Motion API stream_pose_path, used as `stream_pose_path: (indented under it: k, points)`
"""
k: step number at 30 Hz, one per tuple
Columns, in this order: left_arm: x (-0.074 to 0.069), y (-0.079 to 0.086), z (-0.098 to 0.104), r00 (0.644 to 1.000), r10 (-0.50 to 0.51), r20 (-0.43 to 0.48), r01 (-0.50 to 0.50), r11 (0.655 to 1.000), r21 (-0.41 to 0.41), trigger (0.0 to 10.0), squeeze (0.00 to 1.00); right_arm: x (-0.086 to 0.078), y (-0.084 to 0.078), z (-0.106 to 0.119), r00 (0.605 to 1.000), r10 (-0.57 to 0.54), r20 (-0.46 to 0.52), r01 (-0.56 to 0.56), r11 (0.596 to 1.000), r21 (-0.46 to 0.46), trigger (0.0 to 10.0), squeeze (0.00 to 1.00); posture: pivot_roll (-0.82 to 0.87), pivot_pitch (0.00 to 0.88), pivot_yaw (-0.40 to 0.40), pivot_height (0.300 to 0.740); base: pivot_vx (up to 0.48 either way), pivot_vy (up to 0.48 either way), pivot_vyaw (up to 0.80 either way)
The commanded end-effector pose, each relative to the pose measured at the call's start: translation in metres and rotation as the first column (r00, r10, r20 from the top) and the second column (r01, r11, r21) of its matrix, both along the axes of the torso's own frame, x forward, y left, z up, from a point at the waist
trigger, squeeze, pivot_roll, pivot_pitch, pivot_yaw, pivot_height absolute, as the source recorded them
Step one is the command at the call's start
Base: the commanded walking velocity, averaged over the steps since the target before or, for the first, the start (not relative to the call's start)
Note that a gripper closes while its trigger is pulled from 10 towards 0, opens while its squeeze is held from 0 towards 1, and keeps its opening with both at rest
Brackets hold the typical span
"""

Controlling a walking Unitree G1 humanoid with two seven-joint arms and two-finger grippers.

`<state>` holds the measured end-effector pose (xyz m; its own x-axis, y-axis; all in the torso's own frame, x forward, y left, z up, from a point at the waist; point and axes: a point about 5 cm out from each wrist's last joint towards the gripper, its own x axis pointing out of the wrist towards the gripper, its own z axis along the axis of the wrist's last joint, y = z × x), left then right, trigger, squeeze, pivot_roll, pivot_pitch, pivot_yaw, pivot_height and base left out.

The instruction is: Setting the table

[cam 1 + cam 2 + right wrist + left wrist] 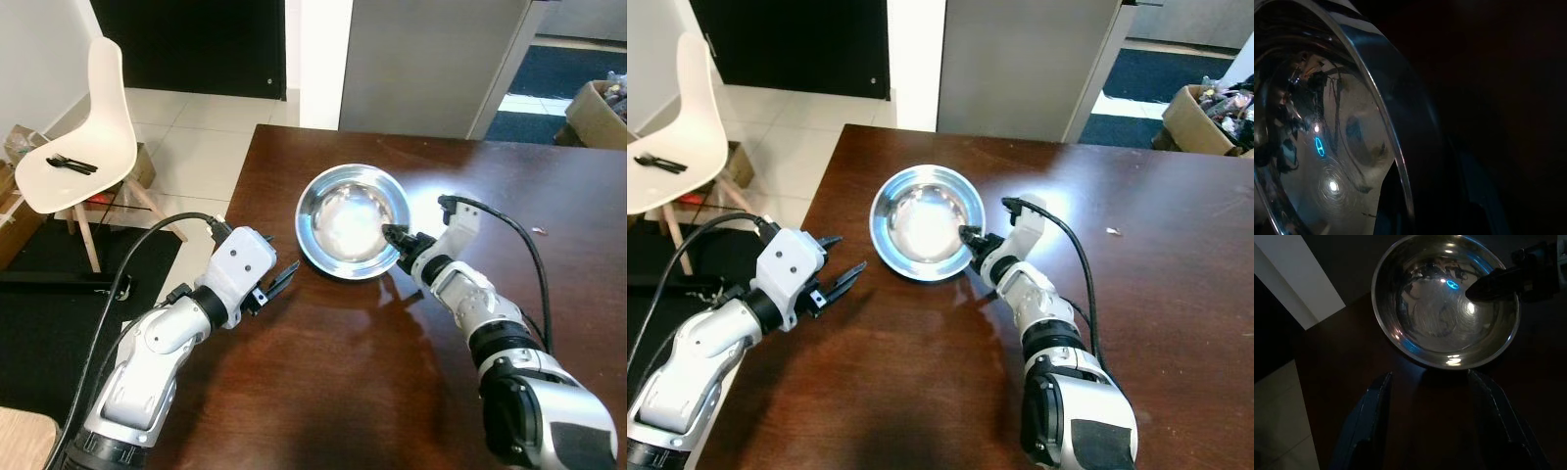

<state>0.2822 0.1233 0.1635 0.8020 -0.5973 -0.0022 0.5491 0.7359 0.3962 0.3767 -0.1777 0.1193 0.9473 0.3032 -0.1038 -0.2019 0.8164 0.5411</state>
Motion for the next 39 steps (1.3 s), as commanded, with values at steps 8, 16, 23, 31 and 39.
stream_pose_path:
  k: [8, 16, 23, 31, 39]
  points:
    - [0.004, 0.009, -0.009, 0.993, 0.111, -0.036, -0.111, 0.994, -0.010, 10.0, 0.00, -0.010, -0.006, 0.017, 0.981, -0.078, 0.178, 0.060, 0.993, 0.105, 0.0, 0.00, -0.03, 0.015, 0.057, 0.740, 0.000, 0.000, 0.00]
    - [-0.010, 0.034, -0.026, 0.953, 0.284, -0.102, -0.290, 0.956, -0.049, 10.0, 0.00, -0.049, 0.019, 0.050, 0.878, -0.216, 0.428, 0.211, 0.976, 0.058, 10.0, 0.00, -0.03, 0.018, 0.052, 0.740, 0.000, 0.000, 0.00]
    - [-0.020, 0.032, -0.033, 0.933, 0.332, -0.138, -0.344, 0.936, -0.077, 10.0, 0.00, -0.070, 0.043, 0.051, 0.875, -0.173, 0.452, 0.197, 0.980, -0.004, 10.0, 0.00, -0.03, 0.022, 0.050, 0.740, 0.000, 0.000, 0.00]
    - [-0.023, 0.030, -0.037, 0.921, 0.355, -0.161, -0.373, 0.923, -0.093, 10.0, 0.00, -0.080, 0.049, 0.045, 0.892, -0.159, 0.423, 0.187, 0.982, -0.026, 10.0, 0.00, -0.03, 0.031, 0.047, 0.740, 0.000, 0.000, 0.00]
    - [-0.022, 0.030, -0.036, 0.917, 0.362, -0.168, -0.381, 0.920, -0.096, 10.0, 0.00, -0.082, 0.040, 0.045, 0.893, -0.175, 0.416, 0.210, 0.977, -0.038, 10.0, 0.00, -0.04, 0.034, 0.055, 0.740, 0.000, 0.000, 0.00]
